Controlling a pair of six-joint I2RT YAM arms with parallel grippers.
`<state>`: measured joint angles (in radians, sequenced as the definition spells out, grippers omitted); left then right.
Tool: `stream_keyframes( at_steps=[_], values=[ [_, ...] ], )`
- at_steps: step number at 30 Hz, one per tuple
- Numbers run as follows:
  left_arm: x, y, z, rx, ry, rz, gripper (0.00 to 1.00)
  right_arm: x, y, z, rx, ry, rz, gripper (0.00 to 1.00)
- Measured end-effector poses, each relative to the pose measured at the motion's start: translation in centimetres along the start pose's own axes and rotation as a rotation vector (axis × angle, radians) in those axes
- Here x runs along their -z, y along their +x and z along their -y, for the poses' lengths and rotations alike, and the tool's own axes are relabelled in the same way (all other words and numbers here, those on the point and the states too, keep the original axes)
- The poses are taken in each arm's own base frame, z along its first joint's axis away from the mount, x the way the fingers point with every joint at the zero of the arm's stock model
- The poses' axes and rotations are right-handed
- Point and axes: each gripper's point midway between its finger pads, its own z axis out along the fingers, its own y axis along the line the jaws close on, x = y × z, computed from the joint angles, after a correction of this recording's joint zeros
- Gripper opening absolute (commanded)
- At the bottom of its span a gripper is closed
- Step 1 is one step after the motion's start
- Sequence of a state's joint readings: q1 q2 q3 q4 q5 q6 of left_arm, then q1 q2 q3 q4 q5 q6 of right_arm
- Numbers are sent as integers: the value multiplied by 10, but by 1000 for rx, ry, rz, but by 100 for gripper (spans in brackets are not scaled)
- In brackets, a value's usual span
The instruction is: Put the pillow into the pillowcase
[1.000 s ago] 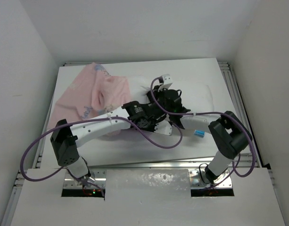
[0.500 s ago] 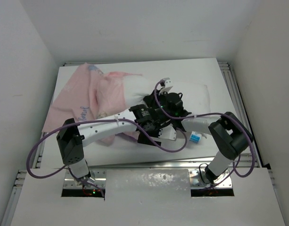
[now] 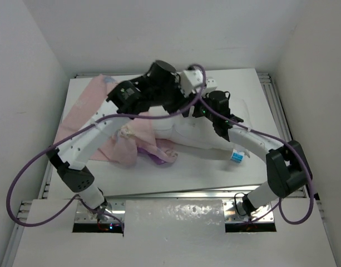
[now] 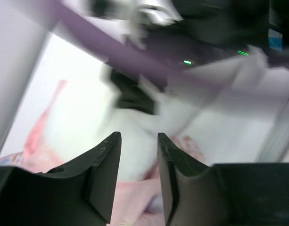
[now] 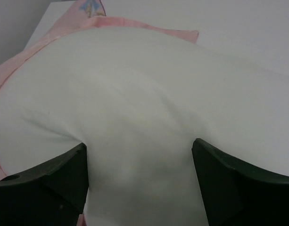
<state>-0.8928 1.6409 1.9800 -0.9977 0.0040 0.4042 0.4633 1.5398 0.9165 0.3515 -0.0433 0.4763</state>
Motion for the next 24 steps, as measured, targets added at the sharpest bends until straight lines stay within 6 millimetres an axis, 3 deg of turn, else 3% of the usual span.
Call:
stream_keyframes(
  at_steps=[2, 3, 6, 10, 14, 16, 18, 21, 24],
  values=[
    [11, -11, -30, 84, -57, 55, 35, 2, -2, 5, 11, 8, -21, 86],
    [16, -16, -45, 123, -90, 78, 45, 4, -2, 6, 23, 4, -40, 87],
    [24, -30, -56, 179, -121, 128, 58, 6, -2, 3, 47, -15, -80, 88],
    [20, -32, -73, 282, -151, 151, 61, 12, -2, 0, 69, -40, -113, 89],
    [11, 11, -143, 464, -292, 99, 63, 23, -1, -6, 120, -96, -147, 91],
    [2, 49, -176, 561, -355, 39, 64, 28, -2, -12, 158, -138, -160, 91],
    [-7, 86, -197, 636, -392, -30, 67, 34, -2, -16, 199, -177, -167, 92],
    [-29, 131, -206, 703, -402, -132, 67, 43, -8, -20, 259, -201, -156, 93],
    [-53, 153, -199, 714, -382, -205, 64, 47, -13, -17, 296, -186, -146, 92]
  ],
)
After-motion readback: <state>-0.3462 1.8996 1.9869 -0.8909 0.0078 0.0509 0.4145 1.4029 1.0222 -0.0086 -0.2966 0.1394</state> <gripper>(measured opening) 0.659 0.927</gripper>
